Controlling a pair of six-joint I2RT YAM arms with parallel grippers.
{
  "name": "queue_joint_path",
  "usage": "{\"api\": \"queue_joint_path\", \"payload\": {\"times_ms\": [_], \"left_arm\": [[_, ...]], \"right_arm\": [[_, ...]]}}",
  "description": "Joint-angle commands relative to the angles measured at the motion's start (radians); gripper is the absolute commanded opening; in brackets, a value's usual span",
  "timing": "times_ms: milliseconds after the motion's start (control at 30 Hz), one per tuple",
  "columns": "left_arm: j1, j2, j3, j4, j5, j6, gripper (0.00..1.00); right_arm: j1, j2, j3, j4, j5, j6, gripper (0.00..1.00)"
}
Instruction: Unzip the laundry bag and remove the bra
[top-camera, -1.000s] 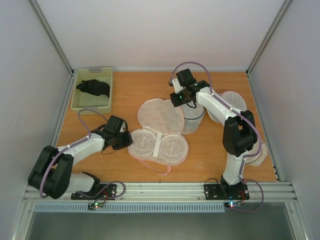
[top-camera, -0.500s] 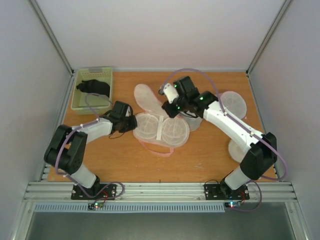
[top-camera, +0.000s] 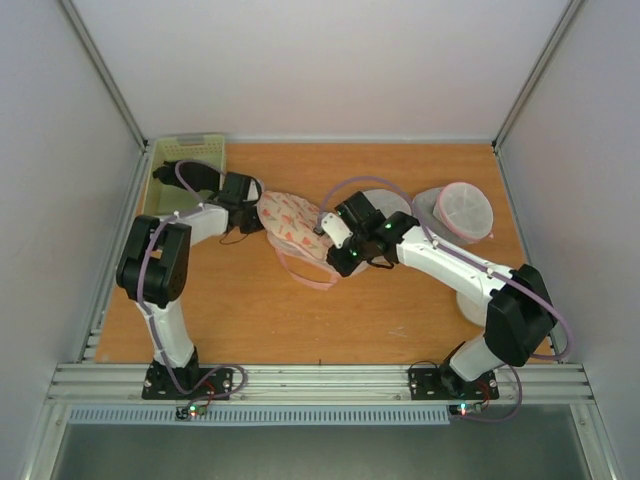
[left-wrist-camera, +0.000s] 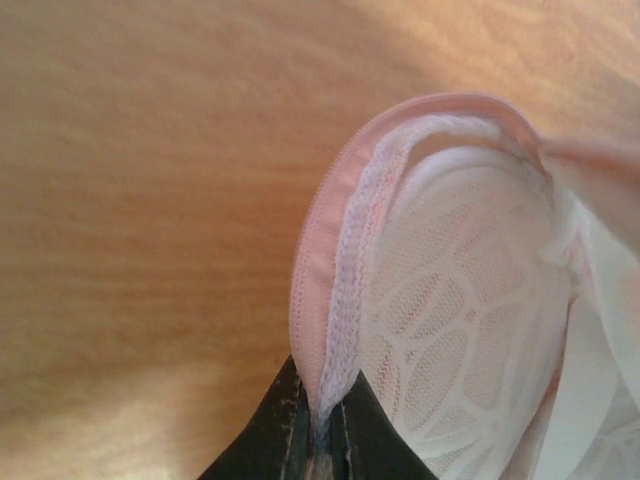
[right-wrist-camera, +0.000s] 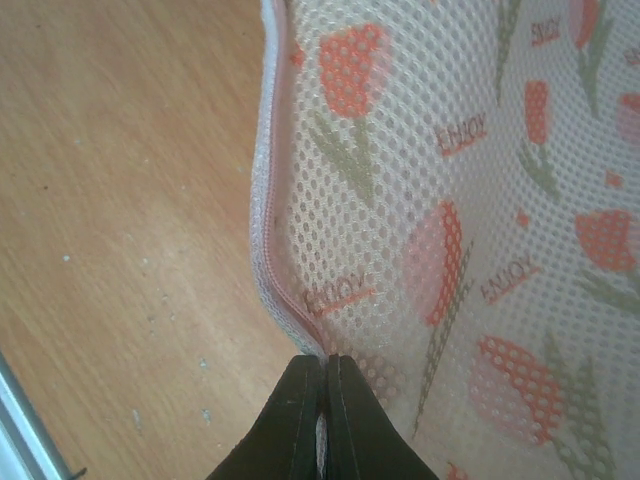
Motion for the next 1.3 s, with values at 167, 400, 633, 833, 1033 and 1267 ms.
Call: {"api": "queue_joint_path", "payload": {"times_ms": [167,400,633,833,1033,1267], "left_arm": [[0.094,0.090,0.215,-0.229,0.048,0.228,0.05],[0.142,0.097,0.249,-0.334,-0.017,0.295,0.13],[0.146,0.011,0.264,-0.338,-0.049,0.265,0.60],[0.145,-0.135,0.246,-0.338,-0.174,0.232,0.76],[0.145,-0.289,0.219,-0.328,-0.252,0.208,0.81],[0.024,-0.290,0.182,-0.347,-0.256,0.291,0.79]], "right_arm": [[0.001,0.079,-0.007,0.086,0.059,0.028,0.01],[0.006,0.193,0.021,0.178,0.116,0.030,0.01],[0.006,0.239,0.026,0.196,0.122,0.021,0.01],[0.006,0.253,0.026,0.221,0.055,0.023,0.01],[0.010,0.292,0.045,0.235,0.028,0.026,0.01],[0.010,0.303,0.059,0.205,0.105,0.052,0.07]]}}
